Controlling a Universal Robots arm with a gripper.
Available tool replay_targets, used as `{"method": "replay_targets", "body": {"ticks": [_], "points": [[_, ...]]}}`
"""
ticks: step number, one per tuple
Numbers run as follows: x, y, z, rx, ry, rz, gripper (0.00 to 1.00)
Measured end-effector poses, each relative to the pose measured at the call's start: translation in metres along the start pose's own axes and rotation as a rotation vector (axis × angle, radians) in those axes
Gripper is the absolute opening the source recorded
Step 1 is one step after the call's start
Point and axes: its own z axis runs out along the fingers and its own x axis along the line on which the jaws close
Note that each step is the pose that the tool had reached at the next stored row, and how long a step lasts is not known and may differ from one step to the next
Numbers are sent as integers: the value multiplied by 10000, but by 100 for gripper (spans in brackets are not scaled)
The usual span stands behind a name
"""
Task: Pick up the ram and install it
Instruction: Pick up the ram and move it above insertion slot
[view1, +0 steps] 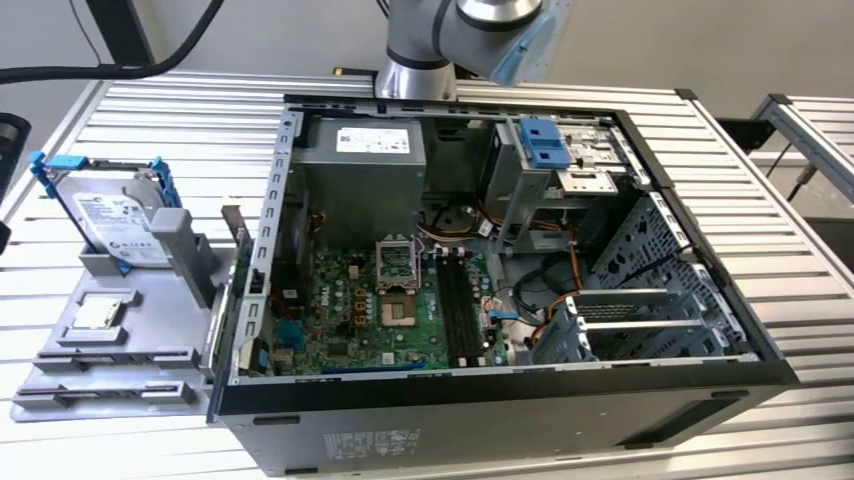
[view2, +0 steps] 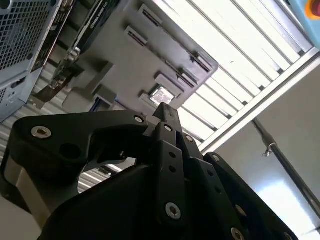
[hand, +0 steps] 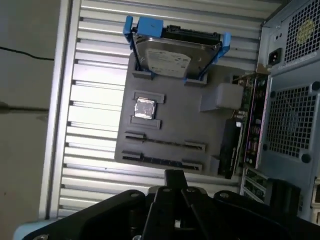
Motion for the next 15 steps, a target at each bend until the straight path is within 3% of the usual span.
{"method": "replay_targets", "body": {"ticks": [15], "points": [[0,0,0,-52,195,-2718,0]]}}
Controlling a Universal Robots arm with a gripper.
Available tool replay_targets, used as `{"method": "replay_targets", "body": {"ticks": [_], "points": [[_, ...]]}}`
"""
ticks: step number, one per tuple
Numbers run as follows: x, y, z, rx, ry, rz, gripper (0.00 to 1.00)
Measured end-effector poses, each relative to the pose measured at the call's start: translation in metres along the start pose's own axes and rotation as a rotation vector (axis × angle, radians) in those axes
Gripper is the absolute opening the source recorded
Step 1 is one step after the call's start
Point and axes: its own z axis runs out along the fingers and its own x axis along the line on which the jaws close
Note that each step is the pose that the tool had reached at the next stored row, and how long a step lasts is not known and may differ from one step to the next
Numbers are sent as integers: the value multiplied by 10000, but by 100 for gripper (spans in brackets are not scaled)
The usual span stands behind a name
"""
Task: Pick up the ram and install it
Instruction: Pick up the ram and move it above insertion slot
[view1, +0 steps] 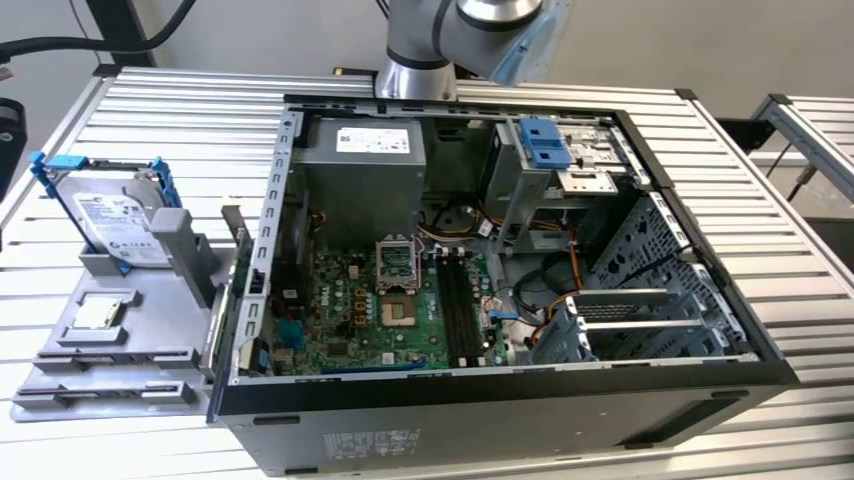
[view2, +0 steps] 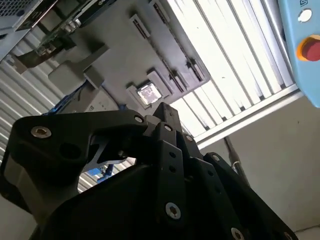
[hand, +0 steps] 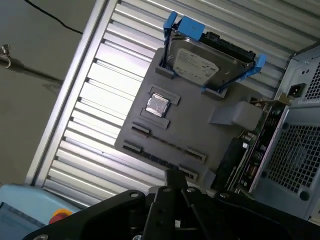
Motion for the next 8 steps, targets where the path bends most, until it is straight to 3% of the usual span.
{"method": "replay_targets", "body": {"ticks": [8], "points": [[0,0,0,-28,104,-1461,0]]}}
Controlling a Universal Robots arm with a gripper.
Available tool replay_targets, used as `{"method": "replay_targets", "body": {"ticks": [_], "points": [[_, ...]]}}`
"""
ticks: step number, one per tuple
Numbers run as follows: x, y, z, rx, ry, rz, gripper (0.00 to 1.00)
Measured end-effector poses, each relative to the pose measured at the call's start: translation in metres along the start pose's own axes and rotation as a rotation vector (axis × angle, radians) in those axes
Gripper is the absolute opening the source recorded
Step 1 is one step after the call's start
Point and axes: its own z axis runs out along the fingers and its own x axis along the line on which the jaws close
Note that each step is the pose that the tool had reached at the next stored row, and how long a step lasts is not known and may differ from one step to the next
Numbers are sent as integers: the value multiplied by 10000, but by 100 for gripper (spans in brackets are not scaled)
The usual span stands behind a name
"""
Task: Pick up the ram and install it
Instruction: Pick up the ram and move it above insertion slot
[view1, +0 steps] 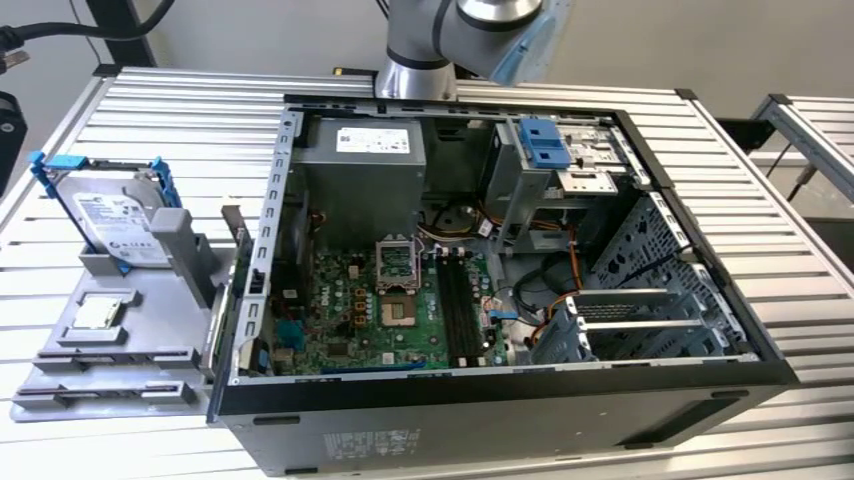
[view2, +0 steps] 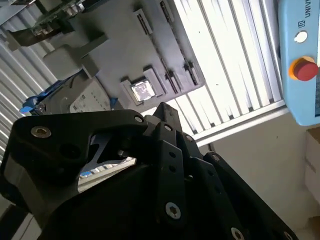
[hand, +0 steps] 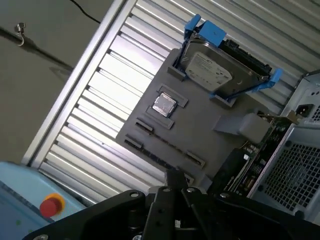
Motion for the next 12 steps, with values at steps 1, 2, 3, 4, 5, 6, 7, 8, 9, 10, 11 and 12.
{"method": "replay_targets", "body": {"ticks": [1,2,3,4,5,6,7,8,9,10,11,12], "points": [[0,0,0,-4,12,-180,0],[0,0,0,-7,25,-359,0],[0,0,0,-11,38,-544,0],[0,0,0,-14,51,-724,0],[0,0,0,-17,64,-902,0],[0,0,0,-21,77,-1083,0],[0,0,0,-24,89,-1261,0],[0,0,1,-28,103,-1441,0],[0,0,1,-31,115,-1626,0],[0,0,2,-35,129,-1815,0],[0,0,3,-39,141,-1996,0],[0,0,4,-41,155,-2174,0]]}}
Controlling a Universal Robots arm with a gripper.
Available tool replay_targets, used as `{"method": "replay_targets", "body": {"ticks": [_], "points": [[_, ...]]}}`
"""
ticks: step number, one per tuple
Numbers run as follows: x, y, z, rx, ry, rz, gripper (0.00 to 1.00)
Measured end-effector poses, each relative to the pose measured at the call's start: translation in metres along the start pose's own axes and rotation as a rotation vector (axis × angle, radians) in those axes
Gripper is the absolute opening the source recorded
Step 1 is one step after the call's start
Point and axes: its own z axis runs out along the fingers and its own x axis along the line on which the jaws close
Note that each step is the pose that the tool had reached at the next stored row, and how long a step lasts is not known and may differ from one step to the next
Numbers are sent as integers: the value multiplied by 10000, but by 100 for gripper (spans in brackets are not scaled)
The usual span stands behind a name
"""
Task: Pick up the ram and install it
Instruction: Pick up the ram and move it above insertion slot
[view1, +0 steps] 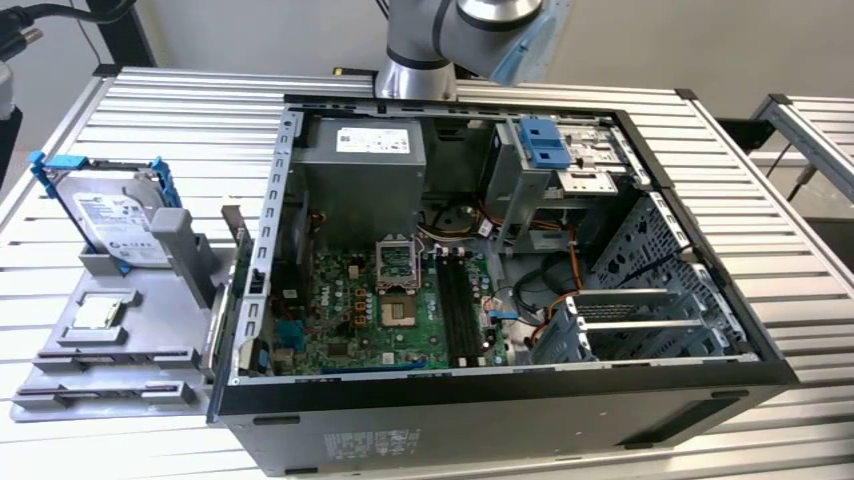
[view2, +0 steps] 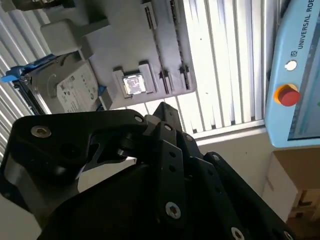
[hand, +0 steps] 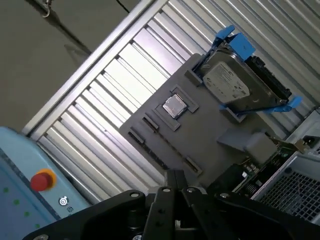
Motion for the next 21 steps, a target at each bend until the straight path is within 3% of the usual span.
{"method": "replay_targets", "body": {"ticks": [10,12,16,17,21], "points": [[0,-4,40,-10,118,-1812,0],[1,-4,46,98,56,-2134,0],[1,-4,51,503,-235,-2638,0],[1,-4,52,560,-271,-2780,0],[1,-4,56,543,-248,-3515,0]]}}
